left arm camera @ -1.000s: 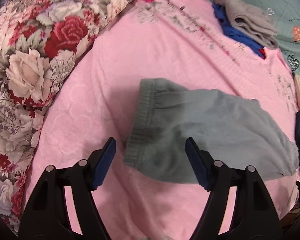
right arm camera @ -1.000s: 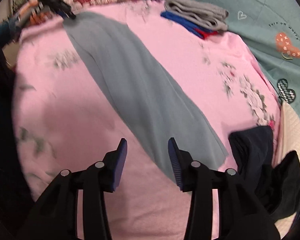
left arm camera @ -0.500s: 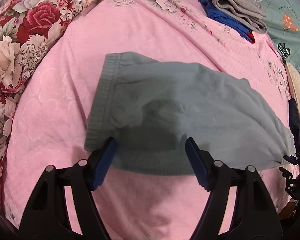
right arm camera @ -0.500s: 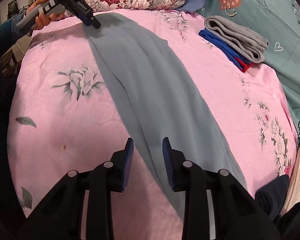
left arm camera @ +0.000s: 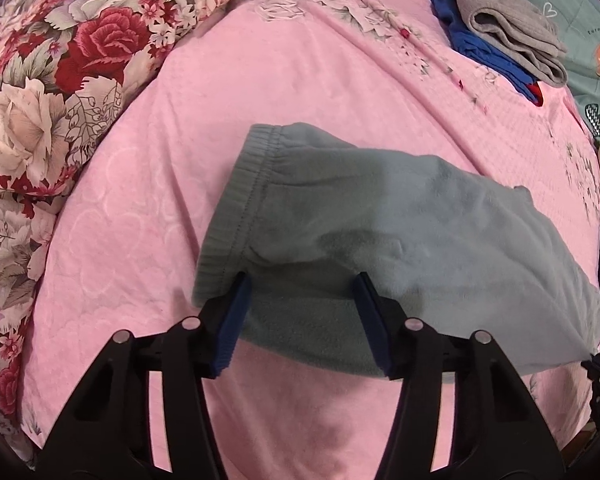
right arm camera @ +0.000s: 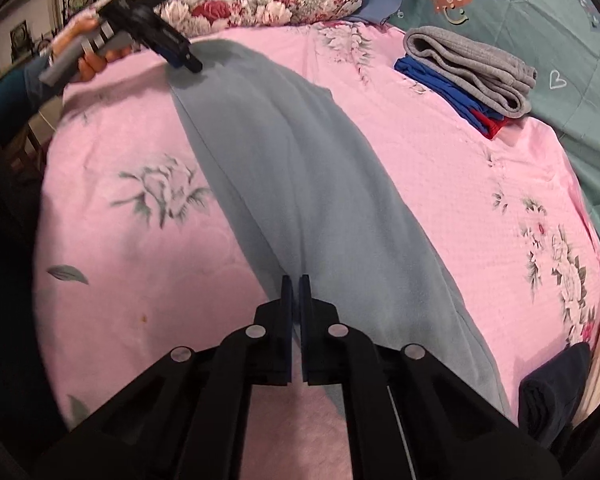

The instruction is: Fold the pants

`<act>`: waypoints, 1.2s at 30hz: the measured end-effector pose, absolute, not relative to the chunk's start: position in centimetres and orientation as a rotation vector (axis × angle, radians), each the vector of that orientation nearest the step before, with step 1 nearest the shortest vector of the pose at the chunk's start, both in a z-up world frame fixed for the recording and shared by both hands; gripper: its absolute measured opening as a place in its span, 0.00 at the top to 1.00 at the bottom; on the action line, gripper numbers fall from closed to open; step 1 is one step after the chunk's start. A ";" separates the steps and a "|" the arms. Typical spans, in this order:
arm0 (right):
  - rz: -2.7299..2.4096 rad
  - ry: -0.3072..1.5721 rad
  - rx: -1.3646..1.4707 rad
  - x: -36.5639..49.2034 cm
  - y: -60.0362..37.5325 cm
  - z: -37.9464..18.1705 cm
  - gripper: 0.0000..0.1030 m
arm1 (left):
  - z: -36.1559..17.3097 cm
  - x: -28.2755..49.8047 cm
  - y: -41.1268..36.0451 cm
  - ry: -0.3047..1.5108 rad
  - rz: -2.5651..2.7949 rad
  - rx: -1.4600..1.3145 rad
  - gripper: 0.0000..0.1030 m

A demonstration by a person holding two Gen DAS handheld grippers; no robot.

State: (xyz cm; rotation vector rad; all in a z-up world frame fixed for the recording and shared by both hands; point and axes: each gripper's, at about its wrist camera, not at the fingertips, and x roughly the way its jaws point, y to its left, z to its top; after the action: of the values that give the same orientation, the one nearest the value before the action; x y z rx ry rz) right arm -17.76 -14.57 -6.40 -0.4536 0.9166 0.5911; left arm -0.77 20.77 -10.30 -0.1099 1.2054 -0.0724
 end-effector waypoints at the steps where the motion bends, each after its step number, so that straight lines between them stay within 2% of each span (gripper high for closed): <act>1: 0.600 0.926 -0.431 -17.9 -14.8 -6.3 0.97 | -10.3 -0.8 20.8 1.204 -0.071 -0.110 0.49; 6: 0.592 0.996 -0.490 -19.0 -14.0 -9.2 0.98 | -10.2 -1.4 20.5 1.204 -0.077 -0.061 0.49; 8: 0.599 0.984 -0.518 -19.4 -13.7 -9.1 0.92 | -9.8 -1.8 20.4 1.198 -0.080 -0.046 0.48; 9: 0.609 0.994 -0.520 -19.4 -13.6 -8.8 0.87 | -9.5 -2.0 20.5 1.192 -0.078 -0.045 0.47; 11: 0.637 0.980 -0.464 -19.3 -14.1 -7.4 0.64 | -8.7 -2.4 20.7 1.166 -0.084 -0.056 0.41; 14: 0.647 0.934 -0.355 -18.5 -14.2 -5.5 0.62 | -7.9 -2.7 20.0 1.128 -0.106 -0.056 0.32; 20: 0.717 0.939 -0.188 -15.2 -10.9 -6.6 0.62 | -10.2 -2.7 19.5 1.182 -0.079 -0.014 0.32; 23: 0.745 1.077 -0.109 -14.2 -9.5 -9.1 0.59 | -11.0 -2.7 20.8 1.199 -0.086 -0.037 0.34; 28: 0.782 1.064 -0.112 -14.6 -10.4 -7.0 0.57 | -9.8 -3.4 20.5 1.190 -0.108 -0.021 0.34; 33: 0.761 0.966 -0.052 -6.5 -11.0 -2.9 0.57 | -8.8 -3.8 18.4 1.133 -0.136 0.048 0.31; 36: 0.727 0.968 -0.096 -0.2 -9.3 -3.8 0.57 | -9.9 -3.5 18.3 1.152 -0.077 0.129 0.31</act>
State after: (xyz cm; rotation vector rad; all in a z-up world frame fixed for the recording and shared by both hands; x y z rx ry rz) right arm -0.22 -9.33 -3.76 -0.0964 0.9679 0.7271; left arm -3.48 18.29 -9.94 0.1293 1.1523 -0.0766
